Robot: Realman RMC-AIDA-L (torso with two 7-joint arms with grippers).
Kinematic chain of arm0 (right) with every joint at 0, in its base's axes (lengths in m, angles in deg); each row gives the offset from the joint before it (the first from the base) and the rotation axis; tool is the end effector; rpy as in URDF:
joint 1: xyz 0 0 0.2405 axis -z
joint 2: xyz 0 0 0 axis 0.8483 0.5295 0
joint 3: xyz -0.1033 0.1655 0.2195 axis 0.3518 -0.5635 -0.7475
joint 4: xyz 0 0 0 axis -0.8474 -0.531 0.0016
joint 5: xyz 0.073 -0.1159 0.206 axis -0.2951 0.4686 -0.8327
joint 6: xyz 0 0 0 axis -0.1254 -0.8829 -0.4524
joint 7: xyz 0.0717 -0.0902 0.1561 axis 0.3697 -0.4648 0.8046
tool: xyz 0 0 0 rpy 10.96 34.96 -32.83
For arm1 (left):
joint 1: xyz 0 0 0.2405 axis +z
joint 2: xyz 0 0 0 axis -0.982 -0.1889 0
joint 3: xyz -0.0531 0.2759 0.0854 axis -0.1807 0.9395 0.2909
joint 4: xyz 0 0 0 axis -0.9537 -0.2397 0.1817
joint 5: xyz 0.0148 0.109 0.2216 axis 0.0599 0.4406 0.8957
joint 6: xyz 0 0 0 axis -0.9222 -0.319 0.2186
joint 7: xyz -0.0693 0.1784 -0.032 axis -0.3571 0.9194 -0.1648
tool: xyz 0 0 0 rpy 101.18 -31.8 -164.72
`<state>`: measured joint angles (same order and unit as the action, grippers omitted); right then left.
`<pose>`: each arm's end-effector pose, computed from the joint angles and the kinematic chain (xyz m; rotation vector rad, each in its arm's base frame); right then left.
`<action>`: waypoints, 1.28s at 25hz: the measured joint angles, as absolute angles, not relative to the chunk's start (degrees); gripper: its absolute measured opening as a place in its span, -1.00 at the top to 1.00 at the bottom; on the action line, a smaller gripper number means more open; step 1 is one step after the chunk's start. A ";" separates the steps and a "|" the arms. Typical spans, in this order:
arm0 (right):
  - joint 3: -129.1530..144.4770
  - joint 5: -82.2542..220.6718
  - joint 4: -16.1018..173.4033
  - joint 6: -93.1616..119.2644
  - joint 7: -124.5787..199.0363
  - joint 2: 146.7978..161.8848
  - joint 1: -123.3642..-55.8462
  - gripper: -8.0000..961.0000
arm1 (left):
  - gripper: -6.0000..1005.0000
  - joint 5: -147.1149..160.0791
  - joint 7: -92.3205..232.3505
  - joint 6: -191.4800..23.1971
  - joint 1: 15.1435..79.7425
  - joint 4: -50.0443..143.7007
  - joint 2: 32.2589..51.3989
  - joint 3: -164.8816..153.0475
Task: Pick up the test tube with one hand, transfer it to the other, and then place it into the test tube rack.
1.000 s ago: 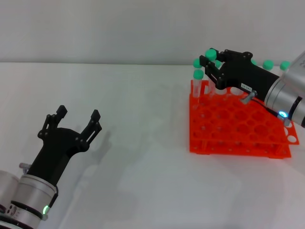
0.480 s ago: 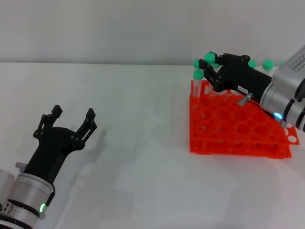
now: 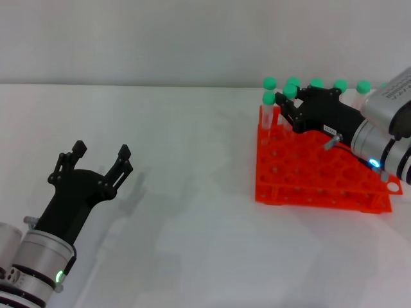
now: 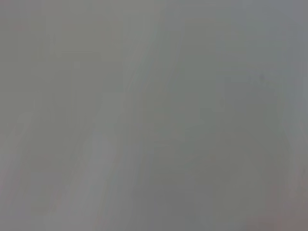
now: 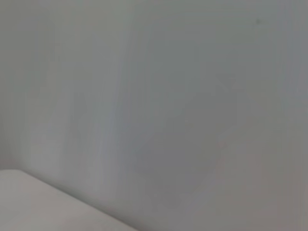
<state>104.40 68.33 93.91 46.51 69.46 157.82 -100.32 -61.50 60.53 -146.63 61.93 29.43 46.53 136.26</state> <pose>0.2306 0.5206 -0.1153 -2.1821 0.4133 0.6597 -0.3530 0.3549 -0.1077 -1.6743 -0.6523 -0.8532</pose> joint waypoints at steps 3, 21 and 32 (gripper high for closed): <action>105.43 67.88 93.92 45.70 69.41 157.82 -100.44 0.44 | -0.78 -61.49 60.28 -146.63 61.85 29.43 46.53 136.26; 101.85 68.05 102.98 48.21 68.60 157.12 -88.62 -0.31 | -0.78 -61.49 60.05 -146.96 61.33 30.17 46.36 134.71; 81.86 67.87 94.59 63.61 61.28 157.35 -80.36 -0.82 | -0.77 -61.61 60.06 -147.01 60.90 31.60 46.42 130.89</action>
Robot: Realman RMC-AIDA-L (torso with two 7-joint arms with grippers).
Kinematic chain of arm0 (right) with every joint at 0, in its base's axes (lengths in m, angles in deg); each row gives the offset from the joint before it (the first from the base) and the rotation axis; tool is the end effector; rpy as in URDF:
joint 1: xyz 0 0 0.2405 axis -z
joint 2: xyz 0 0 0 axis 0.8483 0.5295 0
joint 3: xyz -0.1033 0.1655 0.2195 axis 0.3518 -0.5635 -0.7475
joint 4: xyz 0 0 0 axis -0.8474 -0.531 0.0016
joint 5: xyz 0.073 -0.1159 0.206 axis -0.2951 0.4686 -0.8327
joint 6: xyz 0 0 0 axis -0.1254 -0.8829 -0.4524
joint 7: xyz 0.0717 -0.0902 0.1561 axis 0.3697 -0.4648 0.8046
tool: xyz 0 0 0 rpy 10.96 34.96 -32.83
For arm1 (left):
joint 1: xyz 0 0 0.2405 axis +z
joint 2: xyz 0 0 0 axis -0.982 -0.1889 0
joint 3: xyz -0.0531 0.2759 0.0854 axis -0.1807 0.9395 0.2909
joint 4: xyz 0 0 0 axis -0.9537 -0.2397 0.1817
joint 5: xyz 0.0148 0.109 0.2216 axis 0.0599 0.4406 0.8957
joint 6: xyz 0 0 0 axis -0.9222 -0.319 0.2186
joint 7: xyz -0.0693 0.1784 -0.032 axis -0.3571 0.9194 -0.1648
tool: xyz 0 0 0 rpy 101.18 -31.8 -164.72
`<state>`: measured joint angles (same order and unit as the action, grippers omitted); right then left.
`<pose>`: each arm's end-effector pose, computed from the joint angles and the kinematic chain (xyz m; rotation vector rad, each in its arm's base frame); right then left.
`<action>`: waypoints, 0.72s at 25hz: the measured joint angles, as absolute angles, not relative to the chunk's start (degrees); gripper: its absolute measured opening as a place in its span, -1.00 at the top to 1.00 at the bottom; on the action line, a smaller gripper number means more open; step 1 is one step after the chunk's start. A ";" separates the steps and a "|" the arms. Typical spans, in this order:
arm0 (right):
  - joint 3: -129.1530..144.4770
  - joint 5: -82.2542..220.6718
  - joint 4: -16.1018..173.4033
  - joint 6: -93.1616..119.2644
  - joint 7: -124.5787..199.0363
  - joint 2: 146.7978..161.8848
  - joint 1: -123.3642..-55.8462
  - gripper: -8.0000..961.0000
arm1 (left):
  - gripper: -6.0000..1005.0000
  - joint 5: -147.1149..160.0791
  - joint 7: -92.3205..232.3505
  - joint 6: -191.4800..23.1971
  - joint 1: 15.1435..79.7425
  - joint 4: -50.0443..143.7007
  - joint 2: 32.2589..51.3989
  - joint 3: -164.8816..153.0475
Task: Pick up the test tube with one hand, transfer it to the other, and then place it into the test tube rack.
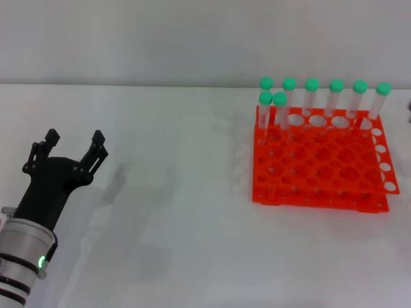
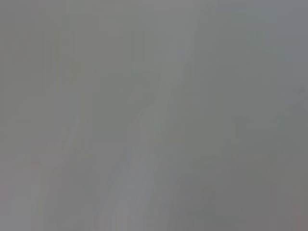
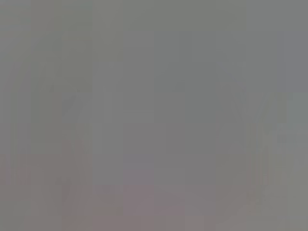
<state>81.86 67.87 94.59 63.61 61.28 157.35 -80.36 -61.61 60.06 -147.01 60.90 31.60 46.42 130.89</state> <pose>0.3709 0.4449 -0.0042 -1.6908 0.5258 0.7708 -0.3665 0.3686 -0.0830 -1.5810 -0.6449 -0.8374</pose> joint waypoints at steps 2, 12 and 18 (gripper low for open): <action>78.59 67.85 91.03 64.07 60.85 157.31 -80.94 -0.82 | -0.77 -61.90 60.06 -146.99 60.52 31.63 46.43 130.36; 74.72 66.82 86.66 67.06 56.44 157.74 -79.85 -0.82 | -0.77 -62.52 57.24 -149.19 59.43 34.23 46.26 130.06; 74.94 63.18 84.25 68.33 56.70 157.79 -79.86 -0.82 | -0.77 -62.35 54.09 -149.22 58.47 35.72 46.31 130.02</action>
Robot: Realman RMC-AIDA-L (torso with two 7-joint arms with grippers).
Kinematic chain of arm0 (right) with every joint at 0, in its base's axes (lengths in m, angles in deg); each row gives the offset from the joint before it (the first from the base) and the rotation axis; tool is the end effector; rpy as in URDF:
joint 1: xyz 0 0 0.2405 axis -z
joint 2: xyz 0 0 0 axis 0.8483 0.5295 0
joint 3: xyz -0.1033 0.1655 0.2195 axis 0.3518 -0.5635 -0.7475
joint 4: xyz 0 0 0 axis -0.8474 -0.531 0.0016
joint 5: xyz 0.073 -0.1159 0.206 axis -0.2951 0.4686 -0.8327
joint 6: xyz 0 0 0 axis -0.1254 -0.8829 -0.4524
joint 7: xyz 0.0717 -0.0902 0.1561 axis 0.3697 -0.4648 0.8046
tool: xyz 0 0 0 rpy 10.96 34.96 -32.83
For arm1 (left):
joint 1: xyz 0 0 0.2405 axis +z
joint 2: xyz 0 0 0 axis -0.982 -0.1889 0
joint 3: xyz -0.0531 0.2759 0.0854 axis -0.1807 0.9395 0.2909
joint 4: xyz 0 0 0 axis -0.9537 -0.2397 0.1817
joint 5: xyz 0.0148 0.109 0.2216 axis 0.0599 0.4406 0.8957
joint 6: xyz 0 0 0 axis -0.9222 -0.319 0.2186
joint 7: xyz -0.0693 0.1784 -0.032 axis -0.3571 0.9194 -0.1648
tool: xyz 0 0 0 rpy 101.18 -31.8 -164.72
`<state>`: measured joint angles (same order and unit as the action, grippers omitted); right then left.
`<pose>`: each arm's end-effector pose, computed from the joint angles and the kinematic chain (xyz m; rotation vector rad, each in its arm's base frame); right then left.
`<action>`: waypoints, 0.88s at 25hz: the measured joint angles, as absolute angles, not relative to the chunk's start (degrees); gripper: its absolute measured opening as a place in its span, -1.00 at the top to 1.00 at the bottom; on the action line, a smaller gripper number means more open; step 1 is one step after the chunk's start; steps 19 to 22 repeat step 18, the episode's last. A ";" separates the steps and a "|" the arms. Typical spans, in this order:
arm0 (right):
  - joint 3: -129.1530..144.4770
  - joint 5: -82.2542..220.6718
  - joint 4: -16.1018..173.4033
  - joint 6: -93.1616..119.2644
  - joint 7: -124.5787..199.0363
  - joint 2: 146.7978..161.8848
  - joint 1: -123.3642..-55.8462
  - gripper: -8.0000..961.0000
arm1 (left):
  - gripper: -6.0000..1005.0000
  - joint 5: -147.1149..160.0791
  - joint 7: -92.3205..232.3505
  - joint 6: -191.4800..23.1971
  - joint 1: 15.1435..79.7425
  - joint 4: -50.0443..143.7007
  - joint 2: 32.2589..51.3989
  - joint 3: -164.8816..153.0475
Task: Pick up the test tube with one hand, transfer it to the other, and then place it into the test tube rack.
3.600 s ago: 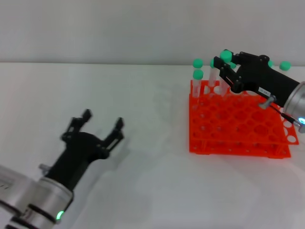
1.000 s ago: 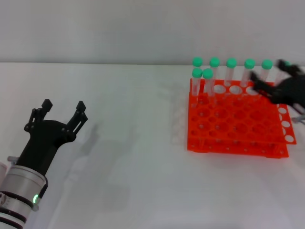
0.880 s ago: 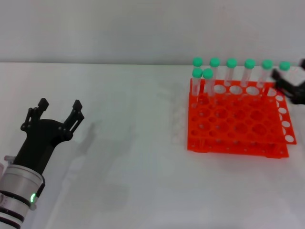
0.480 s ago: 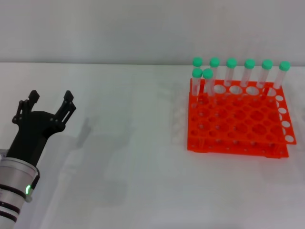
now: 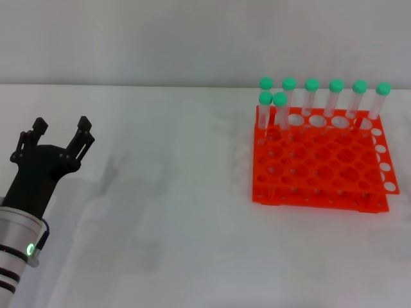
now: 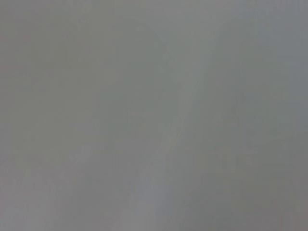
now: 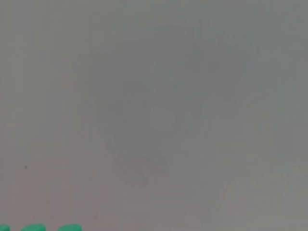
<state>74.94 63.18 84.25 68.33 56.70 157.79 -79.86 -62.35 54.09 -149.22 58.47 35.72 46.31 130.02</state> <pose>0.4282 0.4096 0.0085 -1.5100 0.6256 0.6908 -0.3702 0.3799 -0.0652 -1.5429 -0.6628 -0.8974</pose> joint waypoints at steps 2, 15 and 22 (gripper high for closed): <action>74.93 62.87 83.78 68.19 57.87 157.80 -79.89 -0.82 | -0.77 -62.34 52.62 -150.00 58.33 35.56 46.34 130.10; 75.11 61.96 81.38 69.18 62.91 157.82 -79.55 -0.82 | -0.77 -58.25 51.15 -149.81 58.03 35.43 46.29 130.92; 75.11 61.97 81.38 69.78 64.61 157.78 -79.45 -0.82 | -0.77 -57.77 50.81 -150.18 58.84 35.36 46.36 131.18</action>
